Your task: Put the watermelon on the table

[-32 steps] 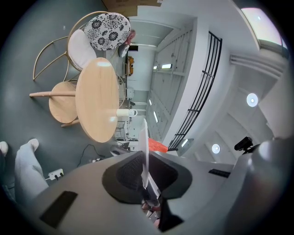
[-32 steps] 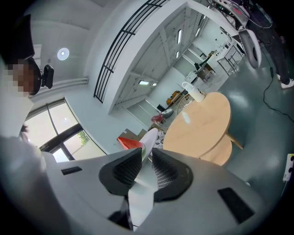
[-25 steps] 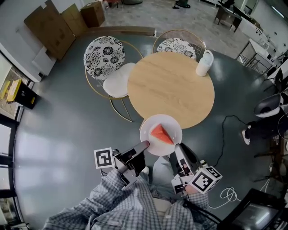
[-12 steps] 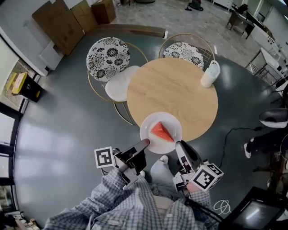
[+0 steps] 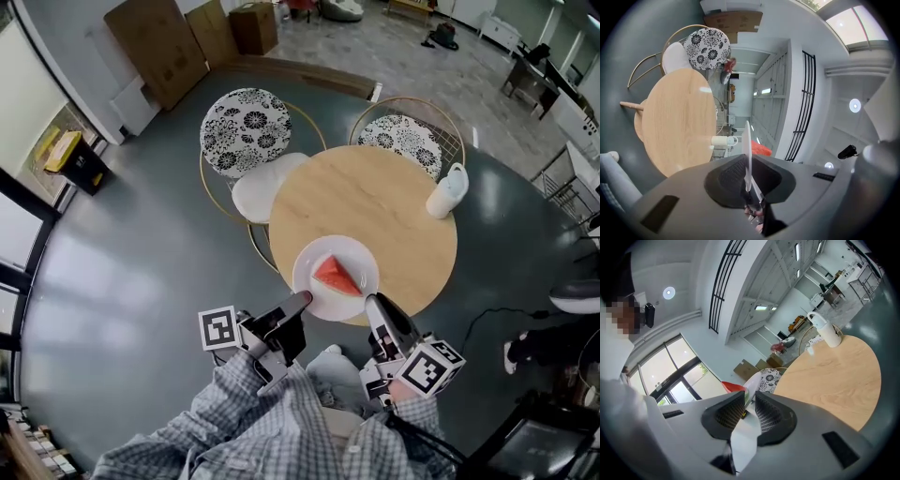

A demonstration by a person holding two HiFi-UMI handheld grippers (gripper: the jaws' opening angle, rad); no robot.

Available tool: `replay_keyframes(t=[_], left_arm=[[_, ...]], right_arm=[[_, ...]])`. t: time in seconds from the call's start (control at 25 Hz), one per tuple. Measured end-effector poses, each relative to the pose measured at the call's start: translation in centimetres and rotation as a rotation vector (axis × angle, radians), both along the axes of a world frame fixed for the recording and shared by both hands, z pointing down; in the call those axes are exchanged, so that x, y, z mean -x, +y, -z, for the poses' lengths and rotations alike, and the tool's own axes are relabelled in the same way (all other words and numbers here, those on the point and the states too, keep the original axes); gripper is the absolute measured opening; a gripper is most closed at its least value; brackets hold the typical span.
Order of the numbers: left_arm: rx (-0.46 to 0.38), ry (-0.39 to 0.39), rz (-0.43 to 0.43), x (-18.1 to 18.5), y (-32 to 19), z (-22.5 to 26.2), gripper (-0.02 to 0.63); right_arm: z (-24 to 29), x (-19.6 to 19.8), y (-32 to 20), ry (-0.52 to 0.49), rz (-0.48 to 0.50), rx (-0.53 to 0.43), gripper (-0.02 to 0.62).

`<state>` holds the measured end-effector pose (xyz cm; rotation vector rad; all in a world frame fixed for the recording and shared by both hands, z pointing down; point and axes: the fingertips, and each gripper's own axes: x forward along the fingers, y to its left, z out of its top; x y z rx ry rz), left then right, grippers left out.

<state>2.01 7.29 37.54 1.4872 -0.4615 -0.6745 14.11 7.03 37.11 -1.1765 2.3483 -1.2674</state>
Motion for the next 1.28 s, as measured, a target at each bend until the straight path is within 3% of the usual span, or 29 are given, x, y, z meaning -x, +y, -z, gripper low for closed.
replay_keyframes(t=[0.64,1.28], left_arm=[[0.003,-0.003,0.146,-2.1,-0.5,-0.7,0.034],[0.007,-0.025,0.086,-2.3,-2.9,-1.6,0.034]], right_arm=[[-0.8,-1.9,-2.5,-0.028,0.138,-0.019,0.077],[-1.9,-2.3,-4.0,-0.023,0.079,0.012,0.077]])
